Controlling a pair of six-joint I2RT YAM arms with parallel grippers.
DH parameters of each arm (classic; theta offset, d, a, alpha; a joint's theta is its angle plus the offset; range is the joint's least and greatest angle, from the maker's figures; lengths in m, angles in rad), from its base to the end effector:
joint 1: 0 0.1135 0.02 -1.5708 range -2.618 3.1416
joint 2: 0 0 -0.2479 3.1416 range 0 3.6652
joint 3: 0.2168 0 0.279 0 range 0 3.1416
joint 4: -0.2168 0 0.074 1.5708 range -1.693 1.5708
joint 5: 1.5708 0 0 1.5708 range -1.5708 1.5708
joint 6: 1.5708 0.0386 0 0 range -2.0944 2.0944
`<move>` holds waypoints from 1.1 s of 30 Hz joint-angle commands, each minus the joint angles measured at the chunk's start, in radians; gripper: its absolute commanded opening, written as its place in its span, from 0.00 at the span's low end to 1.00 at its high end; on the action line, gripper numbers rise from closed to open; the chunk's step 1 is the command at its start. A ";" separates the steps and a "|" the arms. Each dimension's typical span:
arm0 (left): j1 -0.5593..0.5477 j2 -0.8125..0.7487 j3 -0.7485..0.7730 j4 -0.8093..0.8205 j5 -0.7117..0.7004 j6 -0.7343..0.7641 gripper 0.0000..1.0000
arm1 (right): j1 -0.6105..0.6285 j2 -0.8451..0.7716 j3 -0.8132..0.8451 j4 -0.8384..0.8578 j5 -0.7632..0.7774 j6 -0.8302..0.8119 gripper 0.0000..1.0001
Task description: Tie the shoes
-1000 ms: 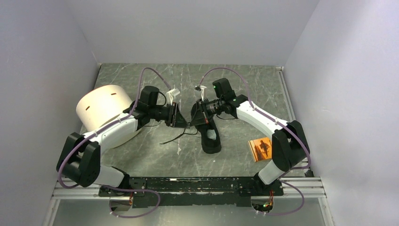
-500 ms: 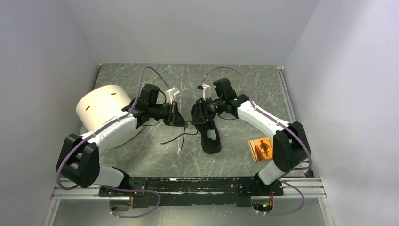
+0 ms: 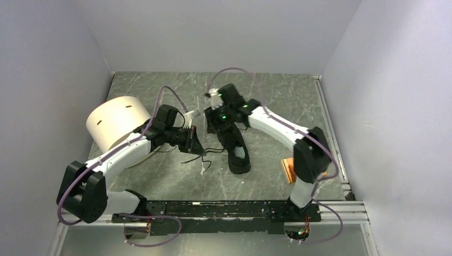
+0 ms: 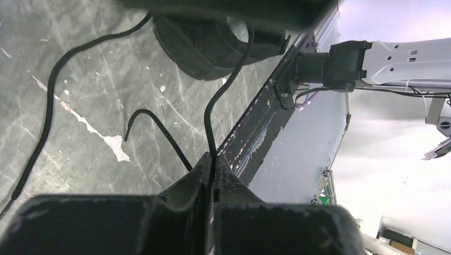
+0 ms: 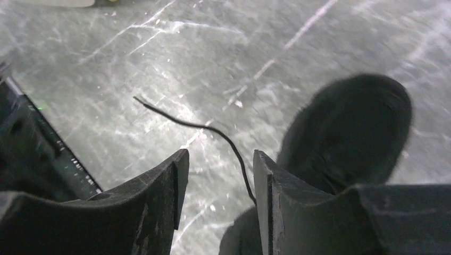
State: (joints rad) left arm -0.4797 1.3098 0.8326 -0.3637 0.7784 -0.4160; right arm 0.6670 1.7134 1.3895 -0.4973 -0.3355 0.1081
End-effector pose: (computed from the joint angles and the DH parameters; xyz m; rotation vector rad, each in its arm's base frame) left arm 0.2477 -0.1594 0.2055 0.4695 2.4775 -1.3331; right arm 0.3126 0.2623 0.2482 -0.8380 2.3248 0.7532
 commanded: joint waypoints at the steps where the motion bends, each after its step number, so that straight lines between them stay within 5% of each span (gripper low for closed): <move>1: -0.003 -0.041 -0.033 -0.006 0.015 -0.030 0.05 | 0.140 0.149 0.117 -0.092 0.208 -0.063 0.52; 17: -0.003 -0.075 -0.055 0.067 0.022 -0.087 0.05 | 0.158 0.287 0.137 -0.107 0.185 -0.009 0.53; 26: -0.003 -0.028 0.071 0.123 0.043 -0.085 0.05 | -0.049 -0.008 0.063 -0.129 0.022 0.098 0.54; 33: -0.009 0.101 0.285 0.089 0.016 -0.052 0.05 | -0.172 -0.298 -0.236 0.146 -0.229 -0.037 0.58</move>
State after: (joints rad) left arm -0.4797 1.3529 1.0050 -0.2909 0.7898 -0.4934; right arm 0.5110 1.5196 1.2945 -0.5125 -0.3927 0.1413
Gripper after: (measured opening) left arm 0.056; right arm 0.566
